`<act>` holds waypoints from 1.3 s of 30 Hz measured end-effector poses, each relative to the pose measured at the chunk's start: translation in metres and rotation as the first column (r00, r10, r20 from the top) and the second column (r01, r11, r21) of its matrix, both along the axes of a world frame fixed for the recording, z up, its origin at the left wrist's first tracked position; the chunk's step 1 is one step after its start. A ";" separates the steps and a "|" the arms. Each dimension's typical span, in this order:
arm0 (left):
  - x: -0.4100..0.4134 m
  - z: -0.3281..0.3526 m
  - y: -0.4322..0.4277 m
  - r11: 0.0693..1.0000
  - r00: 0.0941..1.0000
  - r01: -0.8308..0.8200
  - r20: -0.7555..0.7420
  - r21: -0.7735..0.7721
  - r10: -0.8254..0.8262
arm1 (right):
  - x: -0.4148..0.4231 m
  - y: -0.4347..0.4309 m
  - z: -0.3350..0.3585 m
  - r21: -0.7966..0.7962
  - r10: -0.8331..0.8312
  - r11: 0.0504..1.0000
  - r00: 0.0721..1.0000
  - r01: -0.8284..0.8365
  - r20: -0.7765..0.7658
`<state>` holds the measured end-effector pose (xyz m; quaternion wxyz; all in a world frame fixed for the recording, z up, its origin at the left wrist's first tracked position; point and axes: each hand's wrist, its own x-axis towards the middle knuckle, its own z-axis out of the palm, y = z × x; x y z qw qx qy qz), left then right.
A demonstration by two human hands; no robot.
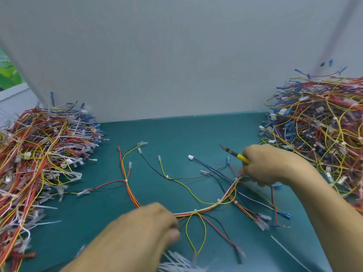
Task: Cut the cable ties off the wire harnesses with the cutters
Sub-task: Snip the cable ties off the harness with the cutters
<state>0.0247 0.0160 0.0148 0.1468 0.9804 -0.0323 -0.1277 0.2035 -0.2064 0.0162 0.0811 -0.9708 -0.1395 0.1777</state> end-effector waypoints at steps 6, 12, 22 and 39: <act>0.037 -0.012 0.054 0.825 0.836 -0.542 0.205 0.160 0.509 | -0.006 0.009 -0.010 -0.052 -0.054 0.997 0.998 0.053 -0.031; 0.061 -0.038 0.061 0.719 0.760 -0.645 0.119 0.260 0.639 | -0.012 0.025 -0.022 -0.080 -0.073 0.993 0.988 0.084 0.139; 0.073 -0.042 0.063 0.717 0.711 -0.638 0.143 -0.281 0.688 | 0.000 0.024 -0.023 0.389 -0.259 0.909 0.936 0.153 0.238; 0.133 0.004 0.072 -0.204 0.623 0.056 -0.126 -0.977 0.772 | 0.030 0.024 0.023 0.700 -0.092 -0.491 0.768 0.518 -0.633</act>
